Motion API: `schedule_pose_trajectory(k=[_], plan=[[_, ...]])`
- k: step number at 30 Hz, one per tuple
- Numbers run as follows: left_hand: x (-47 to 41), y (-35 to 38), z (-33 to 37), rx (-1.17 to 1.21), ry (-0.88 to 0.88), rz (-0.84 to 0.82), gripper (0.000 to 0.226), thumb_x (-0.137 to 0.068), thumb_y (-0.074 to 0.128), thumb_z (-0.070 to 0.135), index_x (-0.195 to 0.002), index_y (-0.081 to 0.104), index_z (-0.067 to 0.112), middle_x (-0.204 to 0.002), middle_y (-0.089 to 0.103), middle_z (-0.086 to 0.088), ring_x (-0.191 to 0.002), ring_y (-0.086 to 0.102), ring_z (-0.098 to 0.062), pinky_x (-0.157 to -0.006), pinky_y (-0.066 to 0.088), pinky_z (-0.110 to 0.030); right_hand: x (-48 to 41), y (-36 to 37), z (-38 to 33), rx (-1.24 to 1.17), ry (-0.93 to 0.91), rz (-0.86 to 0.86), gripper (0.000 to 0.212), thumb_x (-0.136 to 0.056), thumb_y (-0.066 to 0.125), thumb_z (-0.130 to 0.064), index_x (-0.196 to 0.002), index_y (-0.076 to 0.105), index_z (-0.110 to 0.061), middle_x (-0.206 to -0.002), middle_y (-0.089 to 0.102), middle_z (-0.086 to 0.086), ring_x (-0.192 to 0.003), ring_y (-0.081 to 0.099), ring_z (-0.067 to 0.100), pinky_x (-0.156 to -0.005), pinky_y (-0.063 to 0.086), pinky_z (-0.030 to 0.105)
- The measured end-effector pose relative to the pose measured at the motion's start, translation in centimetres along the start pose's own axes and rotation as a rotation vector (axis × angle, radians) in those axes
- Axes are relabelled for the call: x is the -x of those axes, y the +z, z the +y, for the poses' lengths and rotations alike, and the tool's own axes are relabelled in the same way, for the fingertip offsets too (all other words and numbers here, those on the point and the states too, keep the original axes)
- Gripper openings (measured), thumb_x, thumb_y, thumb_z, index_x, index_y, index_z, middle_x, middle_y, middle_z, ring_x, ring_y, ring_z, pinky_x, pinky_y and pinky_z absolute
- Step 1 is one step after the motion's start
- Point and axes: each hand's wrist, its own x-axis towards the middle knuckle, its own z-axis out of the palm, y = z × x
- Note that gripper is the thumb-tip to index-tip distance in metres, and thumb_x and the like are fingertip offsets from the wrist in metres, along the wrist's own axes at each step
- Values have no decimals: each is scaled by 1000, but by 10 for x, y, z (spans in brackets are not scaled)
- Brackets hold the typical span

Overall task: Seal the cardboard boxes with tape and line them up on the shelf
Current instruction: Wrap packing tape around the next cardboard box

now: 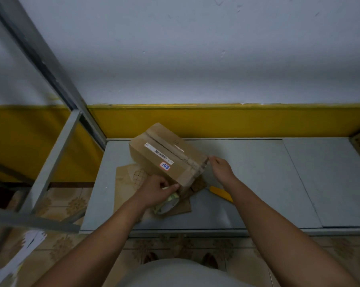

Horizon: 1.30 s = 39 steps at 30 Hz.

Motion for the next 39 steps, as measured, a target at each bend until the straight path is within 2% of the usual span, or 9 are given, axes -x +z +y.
schedule_pose_trajectory(k=[4, 6, 9, 12, 16, 21, 26, 33, 39], plan=[[9, 14, -5, 92, -52, -6, 48, -96, 72, 49, -60, 59, 19, -54, 48, 8, -48, 41, -4, -54, 31, -26, -3, -8, 15, 13, 1, -53, 49, -112, 35, -41, -145, 57, -13, -151, 52, 8, -141, 46, 27, -110, 36, 33], [14, 15, -11, 126, -71, -15, 45, -95, 74, 49, -64, 62, 18, -59, 50, 5, -52, 43, -4, -56, 33, -27, -1, -20, 45, 165, -24, 18, 49, -106, 46, -50, -130, 66, -12, -137, 63, 12, -131, 56, 31, -102, 44, 36], [22, 15, -18, 145, -125, -13, 36, -92, 77, 50, -76, 73, 19, -73, 65, 7, -66, 58, -6, -58, 39, -25, 14, -40, 94, 588, 60, -3, 76, -72, 72, -74, -130, 65, -25, -126, 66, 2, -120, 60, 29, -96, 51, 41], [31, 17, -17, 263, -174, 30, 30, -90, 81, 45, -104, 72, 20, -99, 72, 2, -91, 67, -14, -70, 50, -27, 25, -46, 126, 823, 44, 7, 58, -59, 86, -65, -106, 64, -38, -108, 63, -4, -110, 58, 25, -83, 48, 34], [41, 19, -7, 437, -85, 84, 45, -91, 82, 23, -120, 49, 16, -116, 64, -2, -108, 65, -14, -87, 55, -31, 30, -44, 138, 677, -15, 25, 28, -72, 84, -47, -79, 61, -32, -83, 65, -8, -86, 67, 19, -66, 44, 29], [43, 12, 1, 541, 36, 30, 47, -96, 75, 16, -129, 44, 28, -123, 66, -2, -106, 69, -5, -94, 60, -38, 69, -47, 118, 523, -193, 70, 16, -91, 70, -31, -79, 59, -33, -82, 57, -3, -82, 56, 14, -68, 45, 33], [41, 8, -3, 481, -2, -66, 54, -94, 78, 31, -135, 48, 51, -123, 65, 8, -108, 68, -10, -95, 60, -41, 114, -65, 101, 561, -159, 124, 17, -102, 58, -33, -87, 64, -27, -76, 62, 2, -68, 60, 17, -65, 51, 42], [42, 11, -6, 513, 25, -133, 72, -89, 83, 26, -143, 45, 53, -144, 52, 9, -117, 65, -18, -99, 59, -43, 167, -37, 23, 407, -341, -70, 27, -101, 47, -50, -94, 67, -34, -77, 70, -9, -69, 66, 9, -65, 50, 28], [44, 10, -3, 534, 8, -107, 51, -102, 69, 20, -145, 49, 41, -106, 79, -3, -103, 74, -22, -90, 57, -42, 157, 1, 1, 605, -380, -206, 26, -108, 45, -40, -92, 63, -28, -77, 63, -8, -71, 59, 10, -68, 49, 37]])
